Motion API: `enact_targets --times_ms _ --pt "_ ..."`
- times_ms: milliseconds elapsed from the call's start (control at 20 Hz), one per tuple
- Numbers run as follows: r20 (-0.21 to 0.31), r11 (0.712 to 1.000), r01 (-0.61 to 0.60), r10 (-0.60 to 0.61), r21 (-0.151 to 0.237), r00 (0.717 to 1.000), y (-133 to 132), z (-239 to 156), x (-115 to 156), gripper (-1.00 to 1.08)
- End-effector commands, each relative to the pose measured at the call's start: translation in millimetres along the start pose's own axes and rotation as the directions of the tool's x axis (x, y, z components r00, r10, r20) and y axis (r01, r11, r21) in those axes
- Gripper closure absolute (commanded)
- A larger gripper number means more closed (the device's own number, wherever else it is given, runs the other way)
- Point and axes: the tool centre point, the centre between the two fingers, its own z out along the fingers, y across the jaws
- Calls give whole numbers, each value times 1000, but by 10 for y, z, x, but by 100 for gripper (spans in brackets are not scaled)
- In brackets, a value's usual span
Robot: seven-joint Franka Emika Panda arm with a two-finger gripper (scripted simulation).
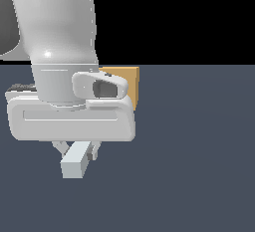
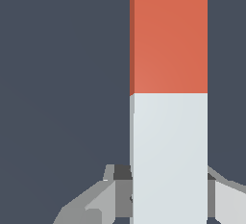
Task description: Insert the peg into the horizontal hole in a box.
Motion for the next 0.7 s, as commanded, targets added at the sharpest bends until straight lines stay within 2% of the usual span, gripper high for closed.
enact_targets --times_ms 0,650 --pt "0 1000 -21 21 -2 1000 -24 -33 252 108" --pt "0 994 -110 110 -2 994 -39 -154 1427 108"
